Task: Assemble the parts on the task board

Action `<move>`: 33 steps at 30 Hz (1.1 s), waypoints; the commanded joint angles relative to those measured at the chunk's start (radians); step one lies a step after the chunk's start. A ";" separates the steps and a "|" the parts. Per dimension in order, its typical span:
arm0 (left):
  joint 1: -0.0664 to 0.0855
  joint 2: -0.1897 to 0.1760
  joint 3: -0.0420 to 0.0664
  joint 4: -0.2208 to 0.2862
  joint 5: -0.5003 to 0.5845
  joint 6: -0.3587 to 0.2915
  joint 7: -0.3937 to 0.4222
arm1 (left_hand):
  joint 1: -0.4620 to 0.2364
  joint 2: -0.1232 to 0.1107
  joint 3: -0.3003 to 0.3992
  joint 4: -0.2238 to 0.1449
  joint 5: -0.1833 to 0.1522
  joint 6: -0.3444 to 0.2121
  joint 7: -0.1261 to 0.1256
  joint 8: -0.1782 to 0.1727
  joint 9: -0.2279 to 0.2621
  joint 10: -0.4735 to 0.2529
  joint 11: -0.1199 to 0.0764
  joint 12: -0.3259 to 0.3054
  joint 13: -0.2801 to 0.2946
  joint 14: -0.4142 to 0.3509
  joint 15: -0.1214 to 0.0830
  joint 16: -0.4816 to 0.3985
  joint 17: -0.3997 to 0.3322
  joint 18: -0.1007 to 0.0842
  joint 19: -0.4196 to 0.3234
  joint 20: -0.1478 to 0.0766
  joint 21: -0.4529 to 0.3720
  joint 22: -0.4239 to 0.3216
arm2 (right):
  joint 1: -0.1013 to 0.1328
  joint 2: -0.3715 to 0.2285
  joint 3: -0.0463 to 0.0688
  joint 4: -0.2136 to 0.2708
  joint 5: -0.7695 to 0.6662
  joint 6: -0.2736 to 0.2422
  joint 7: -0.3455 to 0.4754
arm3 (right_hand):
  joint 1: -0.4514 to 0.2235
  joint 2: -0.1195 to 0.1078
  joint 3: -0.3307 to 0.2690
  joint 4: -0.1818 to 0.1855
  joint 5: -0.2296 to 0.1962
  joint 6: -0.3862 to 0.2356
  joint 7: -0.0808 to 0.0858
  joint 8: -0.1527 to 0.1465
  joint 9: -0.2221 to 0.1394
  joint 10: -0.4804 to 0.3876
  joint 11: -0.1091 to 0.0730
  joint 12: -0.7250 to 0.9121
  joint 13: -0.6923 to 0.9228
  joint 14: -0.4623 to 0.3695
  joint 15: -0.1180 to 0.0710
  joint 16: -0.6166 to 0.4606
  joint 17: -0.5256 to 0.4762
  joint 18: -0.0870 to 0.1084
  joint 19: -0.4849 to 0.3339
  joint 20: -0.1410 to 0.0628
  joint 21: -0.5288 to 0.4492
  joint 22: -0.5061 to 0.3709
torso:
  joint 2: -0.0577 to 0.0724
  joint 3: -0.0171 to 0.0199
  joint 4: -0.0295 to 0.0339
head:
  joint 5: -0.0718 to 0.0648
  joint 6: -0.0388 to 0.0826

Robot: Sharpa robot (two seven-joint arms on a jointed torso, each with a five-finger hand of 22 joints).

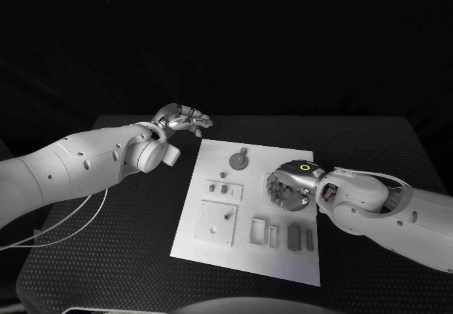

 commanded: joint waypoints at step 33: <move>0.001 0.004 0.001 -0.008 0.006 0.012 0.008 | 0.003 0.004 -0.001 0.006 -0.005 -0.016 0.004 0.001 -0.003 -0.005 0.004 0.002 -0.003 -0.009 0.000 0.001 0.004 0.004 0.007 0.003 -0.008 0.003 | 0.007 -0.049 0.057 0.078 0.184 -0.012 0.019 | -0.031 0.037 0.042 -0.028 -0.006 0.022 -0.010 0.017 0.035 0.018 -0.011 0.019 0.057 -0.006 -0.018 0.058 0.015 0.009 0.003 -0.014 0.078 0.026 | 0.000 0.0003 -0.0006 | 0.006 -0.001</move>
